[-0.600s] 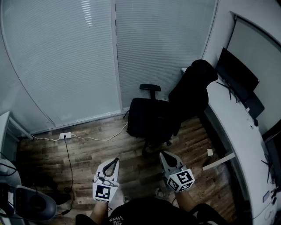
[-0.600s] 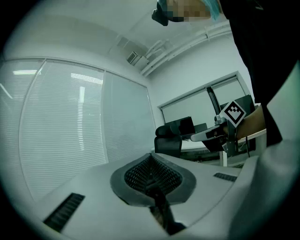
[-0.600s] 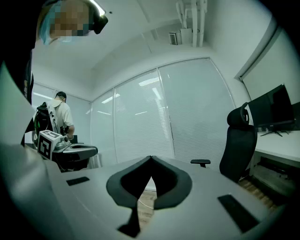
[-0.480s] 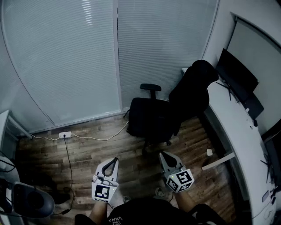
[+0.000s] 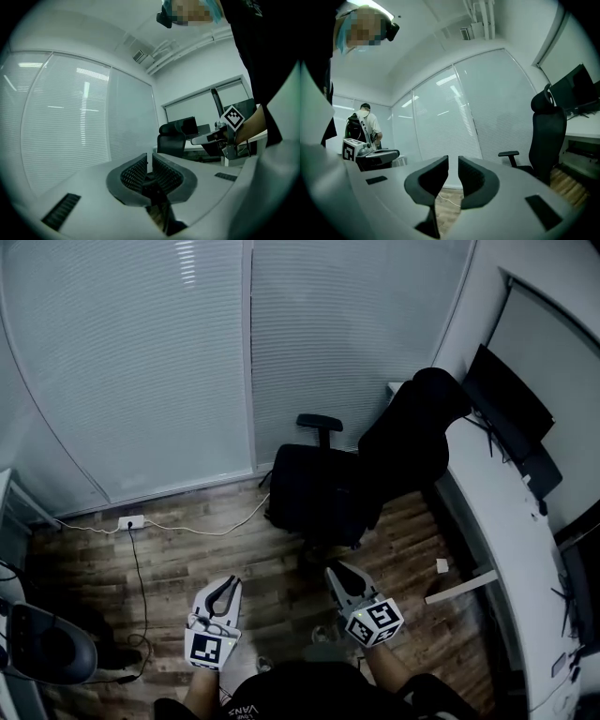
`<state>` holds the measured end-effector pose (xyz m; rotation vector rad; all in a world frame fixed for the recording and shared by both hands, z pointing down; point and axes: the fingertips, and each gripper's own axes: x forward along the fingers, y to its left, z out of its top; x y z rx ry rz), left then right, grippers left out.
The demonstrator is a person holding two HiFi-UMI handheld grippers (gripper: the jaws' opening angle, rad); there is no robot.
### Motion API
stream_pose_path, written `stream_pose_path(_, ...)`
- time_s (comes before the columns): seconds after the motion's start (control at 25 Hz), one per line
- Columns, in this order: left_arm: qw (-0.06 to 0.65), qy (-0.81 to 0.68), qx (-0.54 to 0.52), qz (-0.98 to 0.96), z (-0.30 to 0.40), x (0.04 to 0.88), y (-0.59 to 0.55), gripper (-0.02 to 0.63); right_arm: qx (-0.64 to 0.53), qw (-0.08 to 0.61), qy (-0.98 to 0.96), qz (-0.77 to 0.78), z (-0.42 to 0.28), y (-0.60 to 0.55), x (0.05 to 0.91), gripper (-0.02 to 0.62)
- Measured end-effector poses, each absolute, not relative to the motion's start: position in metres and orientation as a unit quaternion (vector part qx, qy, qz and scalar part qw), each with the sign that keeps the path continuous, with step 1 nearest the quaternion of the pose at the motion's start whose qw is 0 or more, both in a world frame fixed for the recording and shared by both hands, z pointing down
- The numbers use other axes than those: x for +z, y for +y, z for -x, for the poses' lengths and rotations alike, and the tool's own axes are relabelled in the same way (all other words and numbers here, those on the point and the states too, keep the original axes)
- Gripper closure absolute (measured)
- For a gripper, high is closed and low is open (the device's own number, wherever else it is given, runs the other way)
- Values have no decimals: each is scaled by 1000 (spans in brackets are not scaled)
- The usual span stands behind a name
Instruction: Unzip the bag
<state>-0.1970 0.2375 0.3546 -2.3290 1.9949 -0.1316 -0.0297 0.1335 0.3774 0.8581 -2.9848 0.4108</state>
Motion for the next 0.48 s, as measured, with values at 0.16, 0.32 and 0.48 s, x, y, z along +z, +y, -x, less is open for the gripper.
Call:
stream_pose_path(0.16, 36, 670, -47, 740, 188, 364, 202, 582, 138, 26, -962, -235, 28, 107, 395, 548)
stream_pose_path(0.32, 39, 690, -52, 721, 171, 370, 167, 581, 135, 43, -972, -188, 17, 84, 412, 548)
stream_pose_path(0.48, 47, 701, -60, 709, 161, 374, 130, 578, 143, 43, -977, -150, 15, 62, 427, 548)
